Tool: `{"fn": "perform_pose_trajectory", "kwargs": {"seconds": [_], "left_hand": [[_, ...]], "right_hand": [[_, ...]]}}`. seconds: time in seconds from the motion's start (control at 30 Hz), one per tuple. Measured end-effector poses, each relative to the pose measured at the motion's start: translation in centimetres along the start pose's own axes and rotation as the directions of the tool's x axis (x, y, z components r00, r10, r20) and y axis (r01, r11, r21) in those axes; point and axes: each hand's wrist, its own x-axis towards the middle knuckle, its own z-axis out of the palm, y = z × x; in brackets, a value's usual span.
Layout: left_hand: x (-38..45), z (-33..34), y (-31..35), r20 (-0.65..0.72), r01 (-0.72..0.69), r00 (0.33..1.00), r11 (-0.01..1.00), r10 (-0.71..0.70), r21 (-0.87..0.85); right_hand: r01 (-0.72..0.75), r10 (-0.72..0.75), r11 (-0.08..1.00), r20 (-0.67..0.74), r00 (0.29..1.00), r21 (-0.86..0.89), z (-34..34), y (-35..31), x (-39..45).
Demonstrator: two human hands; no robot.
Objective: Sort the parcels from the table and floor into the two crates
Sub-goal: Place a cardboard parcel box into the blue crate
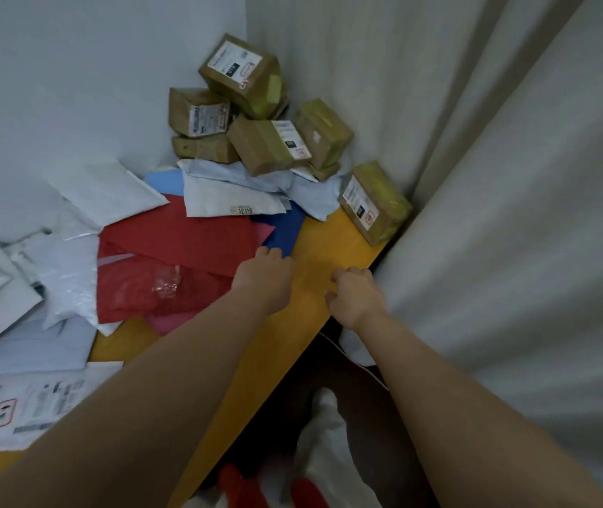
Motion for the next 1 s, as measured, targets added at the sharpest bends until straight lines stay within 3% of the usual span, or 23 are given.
{"fn": "perform_pose_trajectory", "kwargs": {"seconds": [0.3,0.5,0.6,0.73,0.9,1.0], "left_hand": [[12.1,-2.4,5.6,-0.100,0.090,0.990,0.992,-0.098,-0.089],[15.8,-2.4,6.8,-0.026,0.160,0.986,0.980,-0.164,-0.118],[16.5,-2.6,5.8,0.006,0.238,0.971,0.964,-0.239,-0.115],[17.2,-2.3,5.3,0.023,0.303,0.953,0.948,-0.302,-0.103],[16.9,-0.8,5.2,0.042,0.349,0.937,0.932,-0.346,-0.098],[16.2,-0.1,5.0,0.059,0.355,0.935,0.929,-0.351,-0.104]], "right_hand": [[-0.045,0.038,0.996,-0.092,0.995,-0.075,-6.0,10.4,12.6],[-0.070,0.067,0.997,-0.077,0.995,-0.039,-6.5,13.9,18.1],[-0.097,0.096,0.995,-0.103,0.990,-0.005,-6.4,14.6,20.2],[-0.140,0.141,0.989,-0.024,0.990,0.039,-5.6,14.2,22.3],[-0.175,0.174,0.984,-0.026,0.984,-0.026,-4.3,13.8,23.2],[-0.233,0.241,0.965,-0.054,0.969,0.123,-4.3,13.0,22.9]]}}
